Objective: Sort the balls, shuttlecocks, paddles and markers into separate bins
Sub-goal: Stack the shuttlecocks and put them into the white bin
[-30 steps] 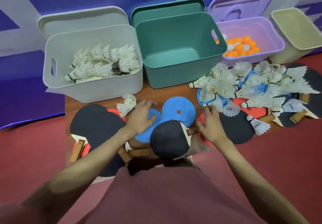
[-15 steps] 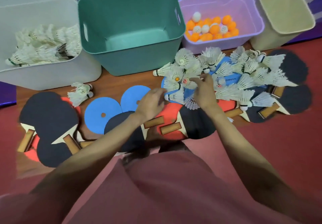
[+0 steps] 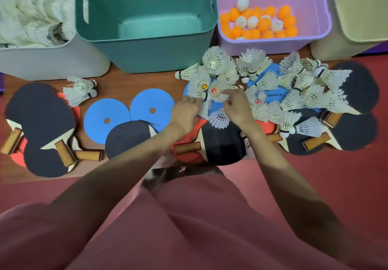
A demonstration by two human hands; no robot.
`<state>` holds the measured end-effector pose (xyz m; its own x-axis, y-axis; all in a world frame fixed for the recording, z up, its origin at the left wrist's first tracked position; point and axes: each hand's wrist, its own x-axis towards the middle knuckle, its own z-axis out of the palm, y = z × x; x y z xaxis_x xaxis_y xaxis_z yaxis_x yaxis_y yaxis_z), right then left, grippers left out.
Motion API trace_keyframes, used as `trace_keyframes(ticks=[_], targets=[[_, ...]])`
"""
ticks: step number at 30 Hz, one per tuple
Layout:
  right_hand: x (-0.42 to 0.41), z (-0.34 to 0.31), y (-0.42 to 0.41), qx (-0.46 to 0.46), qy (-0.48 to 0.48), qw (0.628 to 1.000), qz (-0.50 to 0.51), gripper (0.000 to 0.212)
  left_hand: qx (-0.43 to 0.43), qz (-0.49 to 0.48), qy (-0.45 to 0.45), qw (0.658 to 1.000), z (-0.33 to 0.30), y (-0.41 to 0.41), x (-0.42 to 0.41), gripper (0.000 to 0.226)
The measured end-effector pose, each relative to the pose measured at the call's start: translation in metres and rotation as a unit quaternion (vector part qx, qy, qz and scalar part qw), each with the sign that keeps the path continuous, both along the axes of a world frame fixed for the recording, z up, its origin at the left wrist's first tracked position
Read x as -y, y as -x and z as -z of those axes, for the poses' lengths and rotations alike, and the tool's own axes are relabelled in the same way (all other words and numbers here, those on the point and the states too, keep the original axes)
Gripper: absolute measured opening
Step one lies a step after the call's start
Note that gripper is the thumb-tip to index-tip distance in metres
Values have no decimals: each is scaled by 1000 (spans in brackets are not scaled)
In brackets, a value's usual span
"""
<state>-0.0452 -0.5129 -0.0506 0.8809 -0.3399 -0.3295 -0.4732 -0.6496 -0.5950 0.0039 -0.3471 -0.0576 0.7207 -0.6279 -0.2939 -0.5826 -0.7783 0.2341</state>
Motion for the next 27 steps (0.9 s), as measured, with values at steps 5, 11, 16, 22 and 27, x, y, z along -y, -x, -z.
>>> trace_keyframes(ticks=[5,11,16,22,27], targets=[[2,-8,-1,-8,-24,1000,-3,30,12,-4,-20,1000,-1,3,9,43],[3,-26,10,156,-61,983,73,25,-59,-150,219,962,7,9,-21,33],[-4,-47,20,206,-138,967,63,9,-52,-200,277,938,-9,10,-46,29],[-27,-47,18,92,-147,982,-72,8,-64,-181,295,936,-20,13,-50,27],[-41,-42,12,77,-148,980,-106,9,-98,-164,304,933,-28,15,-52,33]])
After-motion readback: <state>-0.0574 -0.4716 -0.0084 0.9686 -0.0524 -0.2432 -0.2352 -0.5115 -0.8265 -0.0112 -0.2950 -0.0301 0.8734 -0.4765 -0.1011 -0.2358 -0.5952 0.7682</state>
